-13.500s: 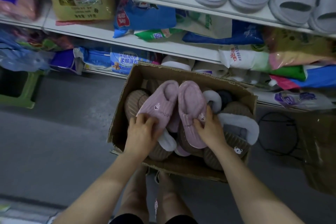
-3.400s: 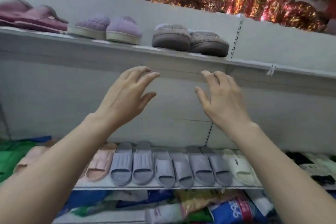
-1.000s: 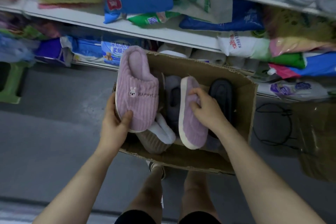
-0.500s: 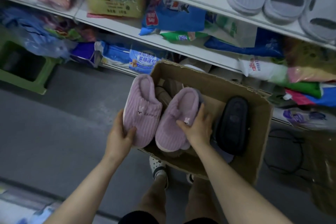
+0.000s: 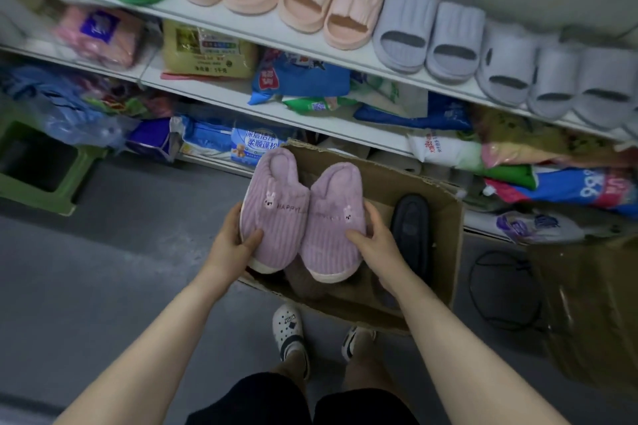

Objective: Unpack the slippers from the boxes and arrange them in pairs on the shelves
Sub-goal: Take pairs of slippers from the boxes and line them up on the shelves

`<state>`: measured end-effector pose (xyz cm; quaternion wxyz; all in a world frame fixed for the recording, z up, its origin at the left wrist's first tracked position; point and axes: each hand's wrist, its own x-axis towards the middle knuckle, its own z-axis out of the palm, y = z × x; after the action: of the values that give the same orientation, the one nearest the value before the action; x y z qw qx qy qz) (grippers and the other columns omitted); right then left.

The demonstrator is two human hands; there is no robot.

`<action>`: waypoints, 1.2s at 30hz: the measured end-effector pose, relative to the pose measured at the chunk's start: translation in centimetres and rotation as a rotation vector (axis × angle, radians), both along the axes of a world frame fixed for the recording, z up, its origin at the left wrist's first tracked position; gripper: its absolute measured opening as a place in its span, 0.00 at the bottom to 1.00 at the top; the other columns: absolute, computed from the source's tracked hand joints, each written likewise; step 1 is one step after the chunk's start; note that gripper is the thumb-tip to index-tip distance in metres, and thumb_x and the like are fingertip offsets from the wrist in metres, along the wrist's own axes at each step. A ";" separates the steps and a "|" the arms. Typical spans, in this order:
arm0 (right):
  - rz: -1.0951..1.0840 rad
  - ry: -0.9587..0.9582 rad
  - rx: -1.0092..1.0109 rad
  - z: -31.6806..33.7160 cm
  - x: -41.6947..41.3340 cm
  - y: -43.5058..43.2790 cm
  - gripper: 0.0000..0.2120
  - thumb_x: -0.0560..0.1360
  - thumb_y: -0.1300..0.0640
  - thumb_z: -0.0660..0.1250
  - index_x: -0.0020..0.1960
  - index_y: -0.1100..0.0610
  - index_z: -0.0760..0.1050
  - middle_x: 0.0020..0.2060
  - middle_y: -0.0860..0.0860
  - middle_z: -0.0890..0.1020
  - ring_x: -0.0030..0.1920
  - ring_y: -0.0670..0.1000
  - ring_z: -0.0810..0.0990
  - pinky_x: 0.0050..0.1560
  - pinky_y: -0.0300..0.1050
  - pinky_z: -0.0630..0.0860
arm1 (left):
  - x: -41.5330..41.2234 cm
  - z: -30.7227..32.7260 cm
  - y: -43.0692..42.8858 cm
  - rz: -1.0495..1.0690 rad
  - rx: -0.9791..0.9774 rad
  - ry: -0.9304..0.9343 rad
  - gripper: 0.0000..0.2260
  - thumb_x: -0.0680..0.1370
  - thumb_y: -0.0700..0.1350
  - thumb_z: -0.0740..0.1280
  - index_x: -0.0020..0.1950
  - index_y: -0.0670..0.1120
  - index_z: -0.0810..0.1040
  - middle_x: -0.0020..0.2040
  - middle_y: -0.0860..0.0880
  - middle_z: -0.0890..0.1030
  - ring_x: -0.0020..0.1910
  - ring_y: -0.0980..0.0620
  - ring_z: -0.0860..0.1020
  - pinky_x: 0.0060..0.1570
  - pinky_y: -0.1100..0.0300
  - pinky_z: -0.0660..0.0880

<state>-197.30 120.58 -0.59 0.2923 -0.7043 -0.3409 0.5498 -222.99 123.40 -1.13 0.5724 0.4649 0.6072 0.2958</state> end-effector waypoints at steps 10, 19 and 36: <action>-0.185 -0.188 0.395 13.4 7.8 -1.2 0.25 0.76 0.63 0.67 0.68 0.43 0.68 0.55 0.43 0.79 0.53 0.43 0.80 0.52 0.40 0.77 | 7.1 11.0 3.9 -0.136 0.203 -0.128 0.25 0.68 0.48 0.69 0.64 0.55 0.69 0.57 0.51 0.78 0.57 0.49 0.77 0.64 0.46 0.72; -0.293 -0.364 0.743 27.5 15.4 -3.3 0.21 0.78 0.61 0.67 0.67 0.45 0.69 0.57 0.43 0.78 0.50 0.37 0.79 0.45 0.33 0.76 | 16.0 23.8 7.2 -0.328 0.532 -0.186 0.27 0.77 0.41 0.69 0.74 0.47 0.63 0.62 0.53 0.74 0.56 0.64 0.75 0.57 0.59 0.74; -0.543 -0.641 1.199 49.9 36.6 -6.1 0.21 0.76 0.61 0.68 0.59 0.38 0.72 0.44 0.45 0.81 0.38 0.37 0.78 0.45 0.42 0.76 | 35.2 49.2 7.0 -0.462 1.008 -0.445 0.26 0.71 0.43 0.68 0.69 0.50 0.69 0.60 0.53 0.78 0.55 0.61 0.78 0.50 0.65 0.77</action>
<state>-160.67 114.51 49.35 0.6396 -0.6092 -0.4654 -0.0561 -187.80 130.35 48.02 0.4442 0.7260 0.1407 0.5058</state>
